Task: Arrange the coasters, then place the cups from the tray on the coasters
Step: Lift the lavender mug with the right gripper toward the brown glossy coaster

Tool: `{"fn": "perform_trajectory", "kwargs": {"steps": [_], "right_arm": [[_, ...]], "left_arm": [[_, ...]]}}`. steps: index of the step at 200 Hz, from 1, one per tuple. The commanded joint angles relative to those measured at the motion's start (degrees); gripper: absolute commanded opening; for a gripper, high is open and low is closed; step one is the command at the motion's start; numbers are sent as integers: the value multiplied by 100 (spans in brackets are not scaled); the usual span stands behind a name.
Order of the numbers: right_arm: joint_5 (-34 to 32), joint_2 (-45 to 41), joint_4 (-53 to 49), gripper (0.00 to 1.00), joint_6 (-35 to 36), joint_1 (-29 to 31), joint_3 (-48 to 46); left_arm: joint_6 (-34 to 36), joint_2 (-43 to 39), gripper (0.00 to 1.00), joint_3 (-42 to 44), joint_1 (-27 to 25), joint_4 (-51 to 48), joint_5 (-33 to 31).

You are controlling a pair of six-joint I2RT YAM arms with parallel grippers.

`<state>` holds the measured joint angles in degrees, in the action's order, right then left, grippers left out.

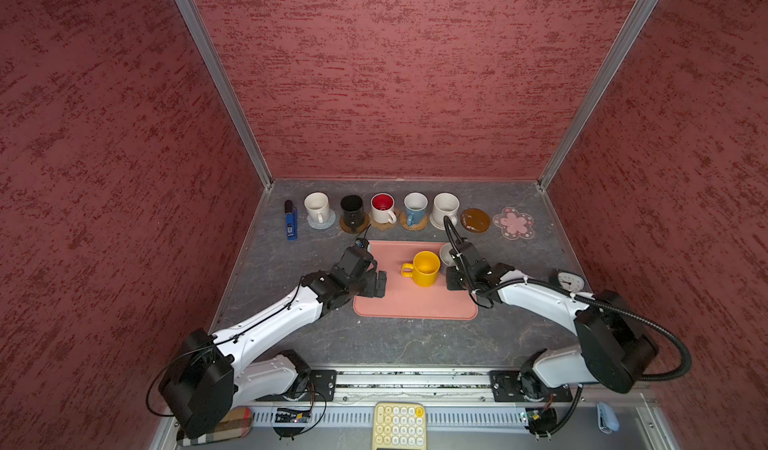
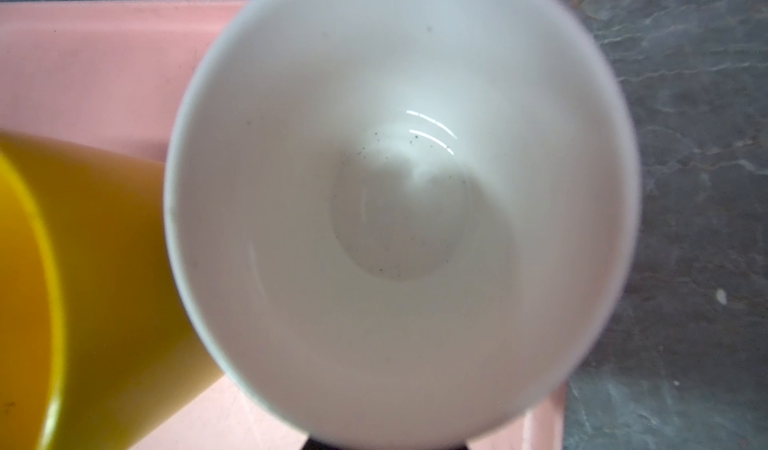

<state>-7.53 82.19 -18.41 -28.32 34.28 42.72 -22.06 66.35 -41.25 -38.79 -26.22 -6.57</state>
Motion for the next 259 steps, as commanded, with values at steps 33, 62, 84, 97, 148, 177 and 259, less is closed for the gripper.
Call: {"fn": "perform_trajectory", "kwargs": {"steps": [33,62,84,97,148,177,259], "right_arm": [[33,-335,98,0,162,-29,264],[-119,-673,-118,6,321,-39,352],[-350,-854,-382,0,414,-57,489],[-481,-1008,-480,0,437,-84,526],[-601,-1492,-642,0,686,-577,695],[-491,-1558,-614,0,811,-1083,831],[214,-691,297,0,783,-2123,1009]], "left_arm": [[97,-569,100,-32,-6,-130,-51],[62,-838,100,-36,-2,-319,-38],[5,-1042,100,-42,-39,-448,-26],[-32,-1144,100,-43,-56,-514,-29],[-87,-1312,100,-187,-108,-745,-56],[-70,-1259,100,-317,-129,-789,-46],[57,-815,100,-651,-129,-602,-47]]}}
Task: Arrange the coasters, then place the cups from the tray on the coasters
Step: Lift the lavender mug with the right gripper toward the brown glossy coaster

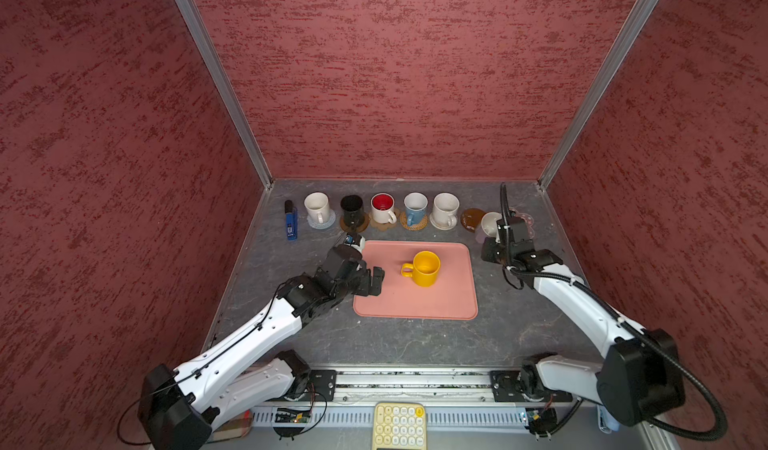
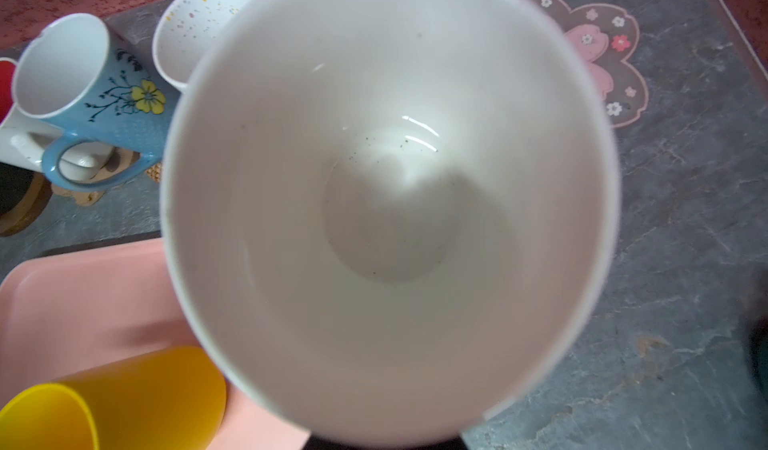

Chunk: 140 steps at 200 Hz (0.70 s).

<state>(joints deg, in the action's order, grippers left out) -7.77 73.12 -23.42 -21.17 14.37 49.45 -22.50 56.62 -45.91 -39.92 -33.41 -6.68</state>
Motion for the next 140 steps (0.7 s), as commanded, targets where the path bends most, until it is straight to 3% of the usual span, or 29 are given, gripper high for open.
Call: {"fn": "perform_trajectory", "kwargs": {"steps": [1,140], "right_arm": [[248,236,805,0,69,-134,341],[29,2381,909,0,429,-398,1993]], "left_arm": [[103,166,100,-192,-16,125,-36],[420,1180,100,-664,224,805,246]]}}
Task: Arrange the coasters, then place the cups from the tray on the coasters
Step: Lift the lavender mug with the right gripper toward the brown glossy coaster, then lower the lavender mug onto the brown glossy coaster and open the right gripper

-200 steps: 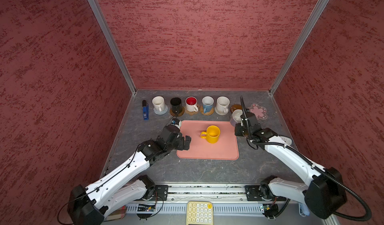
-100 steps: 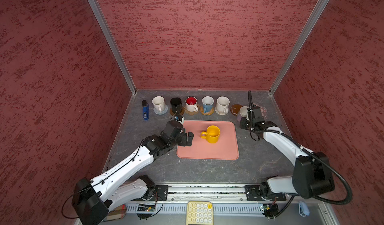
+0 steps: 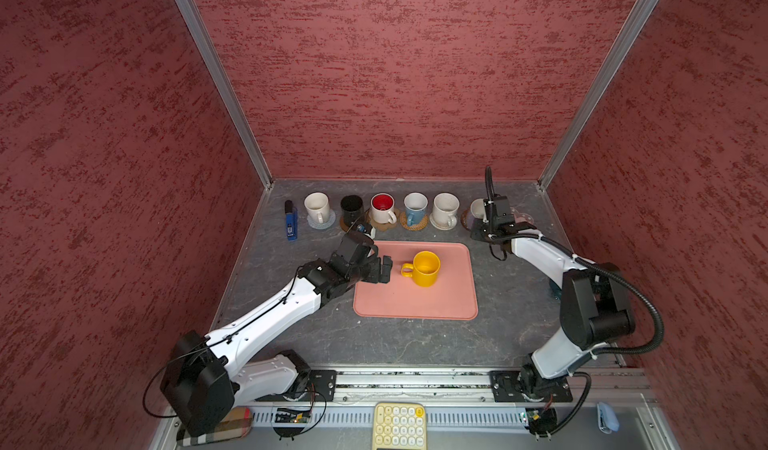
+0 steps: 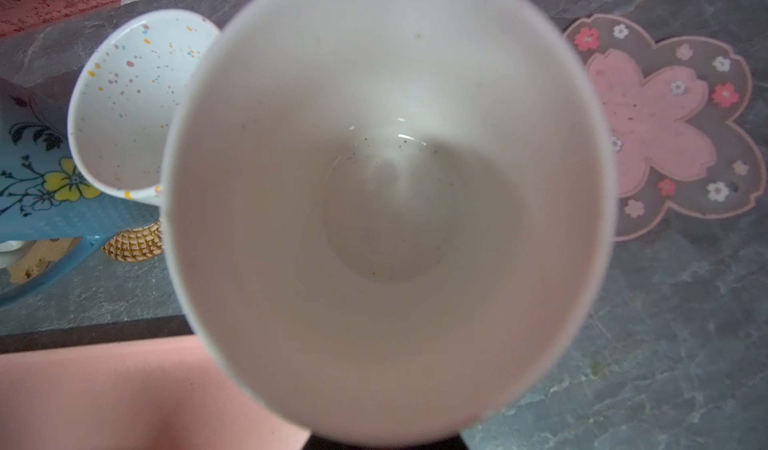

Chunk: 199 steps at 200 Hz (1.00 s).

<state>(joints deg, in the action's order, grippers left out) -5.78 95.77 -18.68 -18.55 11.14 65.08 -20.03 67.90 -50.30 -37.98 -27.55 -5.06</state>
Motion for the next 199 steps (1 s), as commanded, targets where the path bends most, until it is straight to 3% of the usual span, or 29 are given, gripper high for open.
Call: {"fn": "perform_trajectory", "kwargs": {"steps": [1,199], "right_arm": [[-174,121,435,0,167,-75,442],[-371,1288,418,0,389,-247,1247]], "left_arm": [[178,54,100,-225,28,222,84],[298,395,100,-185,106,567,198]]}}
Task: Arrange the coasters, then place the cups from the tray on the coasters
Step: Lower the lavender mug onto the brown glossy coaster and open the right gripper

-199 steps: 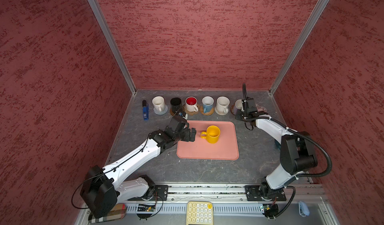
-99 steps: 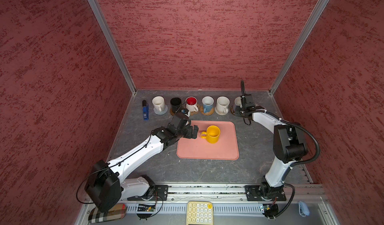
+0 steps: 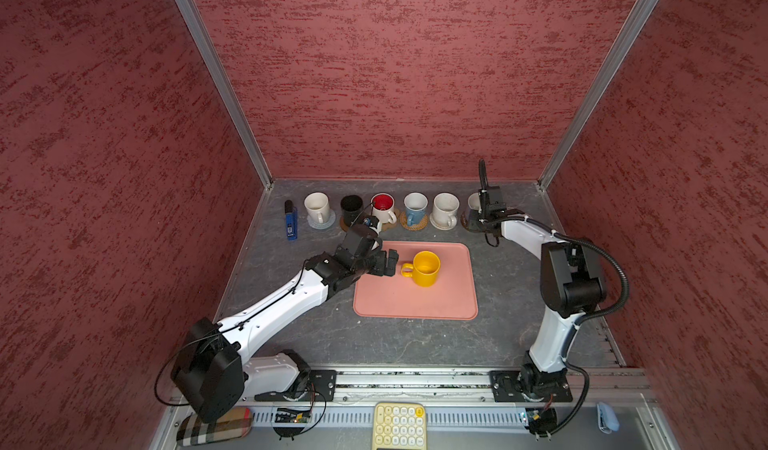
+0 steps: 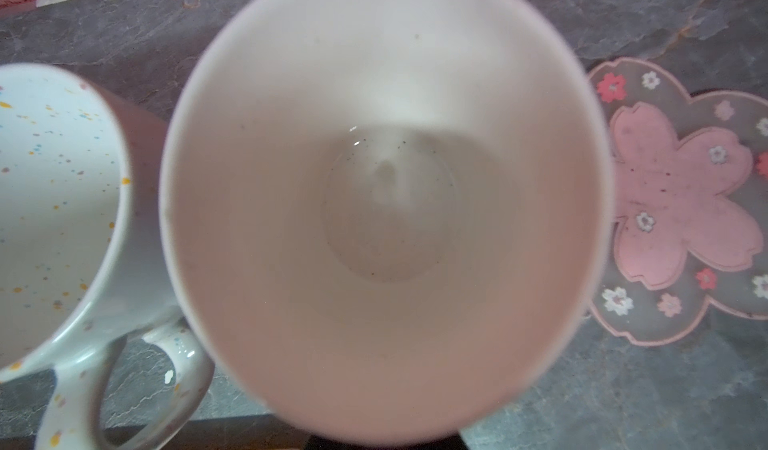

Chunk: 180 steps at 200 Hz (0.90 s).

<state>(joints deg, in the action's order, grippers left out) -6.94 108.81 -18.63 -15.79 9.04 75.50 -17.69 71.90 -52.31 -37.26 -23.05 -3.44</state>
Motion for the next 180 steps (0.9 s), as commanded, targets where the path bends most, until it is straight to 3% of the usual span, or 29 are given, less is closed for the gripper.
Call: {"fn": "perform_trajectory", "kwargs": {"steps": [1,71,131,158,180], "right_arm": [[-251,-17,418,0,113,-40,208],[-303,40,409,3,93,-35,156],[-257,32,330,32,69,-34,86],[-289,-24,304,43,58,-35,29],[-300,-116,291,47,49,-34,7]], "left_arm": [[64,-3,100,18,34,121,32],[21,-7,100,128,69,190,179],[64,-18,97,357,137,368,389],[100,-9,91,459,184,499,493],[133,42,79,501,192,550,600]]}}
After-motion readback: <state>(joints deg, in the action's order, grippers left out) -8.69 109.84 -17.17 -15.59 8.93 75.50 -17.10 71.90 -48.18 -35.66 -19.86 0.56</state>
